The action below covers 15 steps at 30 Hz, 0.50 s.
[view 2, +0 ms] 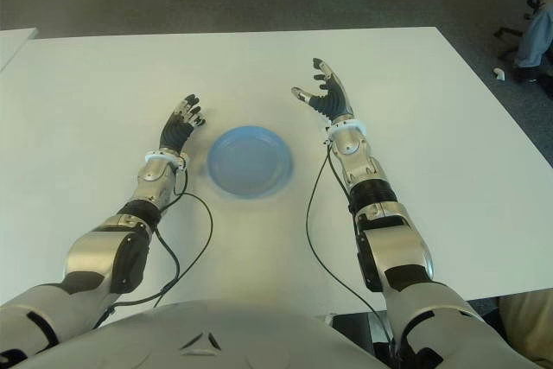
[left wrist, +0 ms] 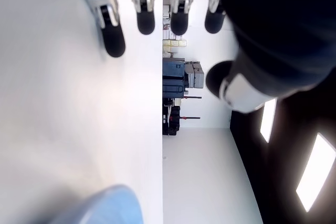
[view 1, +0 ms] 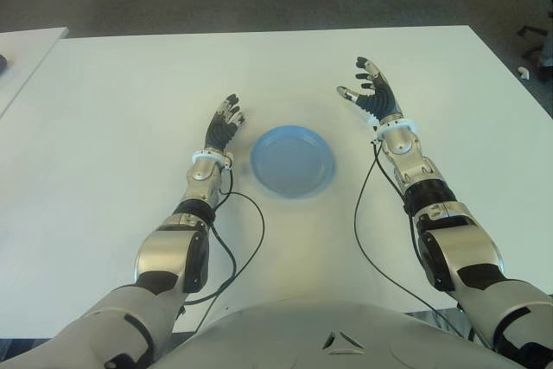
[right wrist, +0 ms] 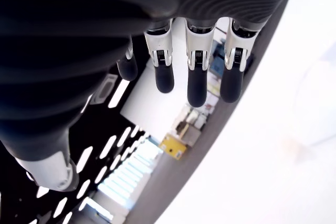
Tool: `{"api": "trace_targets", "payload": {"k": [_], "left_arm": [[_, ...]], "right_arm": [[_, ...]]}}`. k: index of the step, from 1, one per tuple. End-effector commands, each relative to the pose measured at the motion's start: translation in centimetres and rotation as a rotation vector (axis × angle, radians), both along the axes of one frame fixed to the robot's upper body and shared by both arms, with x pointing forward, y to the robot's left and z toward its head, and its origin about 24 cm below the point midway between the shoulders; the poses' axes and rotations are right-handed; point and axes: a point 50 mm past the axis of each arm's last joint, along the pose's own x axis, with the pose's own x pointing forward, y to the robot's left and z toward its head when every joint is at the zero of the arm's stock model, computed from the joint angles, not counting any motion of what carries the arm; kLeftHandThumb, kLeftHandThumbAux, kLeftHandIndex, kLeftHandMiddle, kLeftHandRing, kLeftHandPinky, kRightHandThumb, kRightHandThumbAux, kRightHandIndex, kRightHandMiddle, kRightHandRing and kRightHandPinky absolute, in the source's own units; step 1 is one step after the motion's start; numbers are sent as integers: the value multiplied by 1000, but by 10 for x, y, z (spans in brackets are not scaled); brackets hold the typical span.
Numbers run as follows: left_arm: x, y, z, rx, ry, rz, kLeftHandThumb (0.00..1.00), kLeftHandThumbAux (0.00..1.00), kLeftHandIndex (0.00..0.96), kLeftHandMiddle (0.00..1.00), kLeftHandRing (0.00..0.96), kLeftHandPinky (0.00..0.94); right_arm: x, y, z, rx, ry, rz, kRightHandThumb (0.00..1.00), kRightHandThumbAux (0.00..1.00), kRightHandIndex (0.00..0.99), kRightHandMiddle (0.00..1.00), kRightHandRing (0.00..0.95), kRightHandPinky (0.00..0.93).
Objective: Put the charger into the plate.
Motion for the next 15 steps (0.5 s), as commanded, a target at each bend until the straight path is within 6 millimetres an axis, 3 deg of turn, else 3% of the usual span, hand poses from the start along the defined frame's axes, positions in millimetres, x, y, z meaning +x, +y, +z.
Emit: {"api": "trace_targets", "payload": {"k": [1, 9, 15], "left_arm": [[-11, -1, -17, -6, 85, 6, 1, 674, 0, 0, 0, 0], [-11, -2, -17, -9, 81, 6, 5, 678, 0, 0, 0, 9], [-12, -3, -16, 1, 75, 5, 7, 668, 0, 0, 0, 12]], "right_arm": [[2, 2, -1, -10, -30, -23, 415, 547, 46, 105, 150, 208], [6, 4, 0, -40, -80, -67, 431, 529, 30, 75, 107, 160], [7, -5, -12, -103, -38, -131, 442, 529, 21, 66, 82, 131]]}}
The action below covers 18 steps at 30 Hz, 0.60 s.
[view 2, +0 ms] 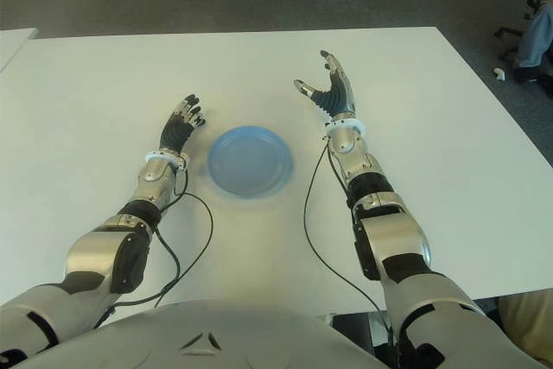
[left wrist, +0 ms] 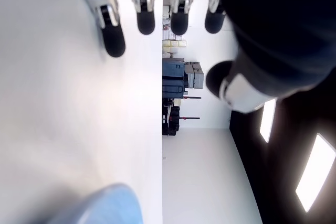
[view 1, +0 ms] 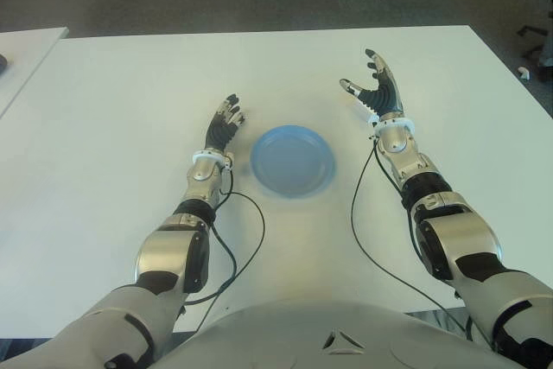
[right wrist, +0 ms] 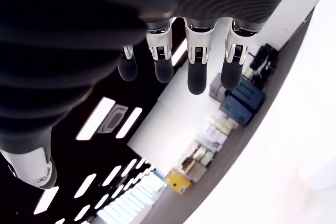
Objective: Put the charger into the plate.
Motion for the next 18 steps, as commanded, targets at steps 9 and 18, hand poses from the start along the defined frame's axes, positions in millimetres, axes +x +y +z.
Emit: {"api": "trace_targets", "payload": {"k": [9, 18], "left_arm": [[-12, -2, -17, 3, 76, 4, 12, 664, 0, 0, 0, 17], [-13, -3, -17, -3, 74, 10, 12, 666, 0, 0, 0, 23]], "right_arm": [[0, -12, -13, -132, 59, -89, 439, 516, 12, 57, 68, 110], [-6, -24, -27, -356, 107, -165, 390, 486, 1, 34, 35, 38]]}}
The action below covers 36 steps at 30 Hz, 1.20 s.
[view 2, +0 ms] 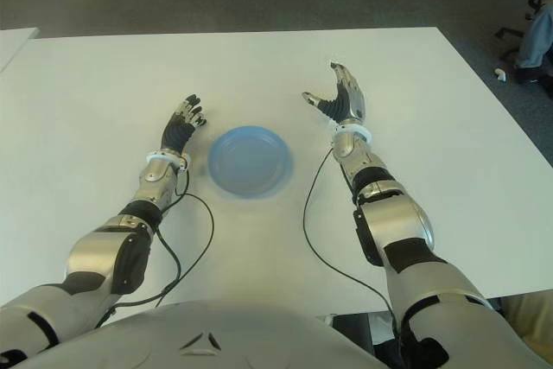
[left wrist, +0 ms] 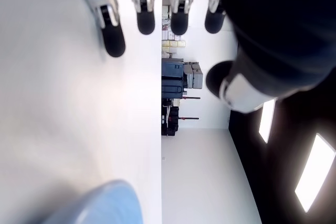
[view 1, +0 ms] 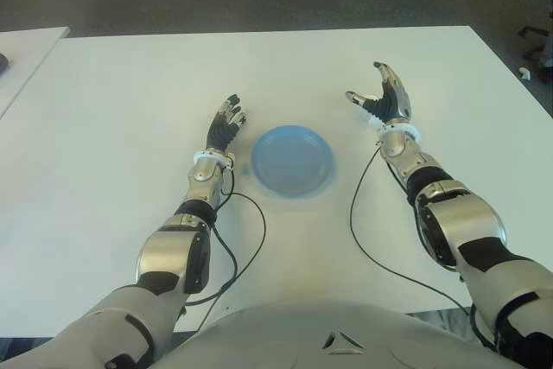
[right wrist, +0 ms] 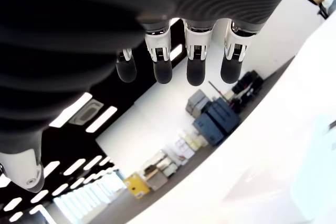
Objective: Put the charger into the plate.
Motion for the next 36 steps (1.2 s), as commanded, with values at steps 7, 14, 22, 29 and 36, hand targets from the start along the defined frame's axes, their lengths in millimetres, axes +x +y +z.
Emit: {"api": "trace_targets", "payload": {"k": [7, 14, 22, 29, 36], "left_arm": [[-14, -2, -17, -3, 76, 7, 5, 663, 0, 0, 0, 22], [-15, -2, -18, -11, 70, -3, 5, 638, 5, 8, 3, 34], [-17, -1, -19, -27, 70, -18, 10, 617, 15, 21, 11, 40], [-20, 1, -19, -34, 56, -43, 11, 598, 29, 32, 19, 42], [-21, 3, -19, -59, 54, -69, 11, 599, 36, 32, 19, 37]], "right_arm": [[-8, -14, -21, -308, 153, -49, 350, 341, 0, 2, 2, 2], [-11, -24, -30, -411, 298, -43, 341, 237, 0, 0, 0, 0], [-16, -27, -40, -423, 404, -34, 333, 191, 0, 0, 0, 0], [-26, -27, -54, -418, 470, -22, 310, 234, 0, 0, 0, 0], [-35, -28, -67, -433, 530, -12, 276, 276, 0, 0, 0, 0]]}}
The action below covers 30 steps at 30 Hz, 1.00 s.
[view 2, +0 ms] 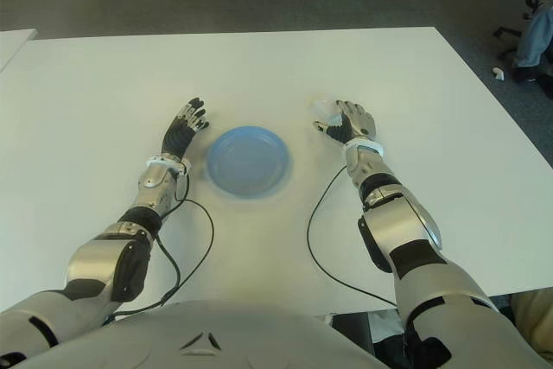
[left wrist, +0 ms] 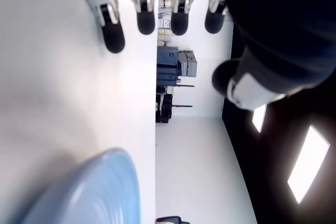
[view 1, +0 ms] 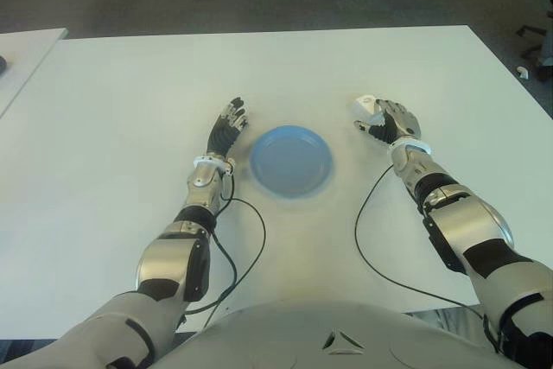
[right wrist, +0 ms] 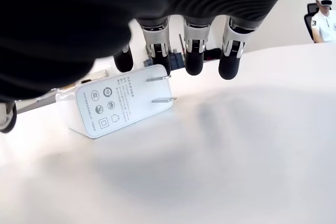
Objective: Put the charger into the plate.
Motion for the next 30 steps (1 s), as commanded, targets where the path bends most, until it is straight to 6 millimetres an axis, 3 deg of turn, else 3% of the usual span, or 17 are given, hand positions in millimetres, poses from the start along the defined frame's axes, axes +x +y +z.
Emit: {"api": "trace_targets", "payload": {"k": [1, 14, 30], "left_arm": [[-13, 4, -16, -26, 79, -14, 11, 598, 36, 32, 19, 36], [-13, 5, -17, -57, 95, -39, 0, 566, 33, 26, 10, 24], [-13, 8, -18, -148, 110, -23, 0, 568, 60, 84, 66, 92]], "right_arm": [[-19, 0, -27, -17, 139, -6, 275, 276, 0, 0, 0, 0], [-21, 5, -34, -18, 201, -23, 301, 238, 0, 0, 0, 0], [-19, 10, -33, -17, 212, -40, 284, 286, 0, 0, 0, 0]]}}
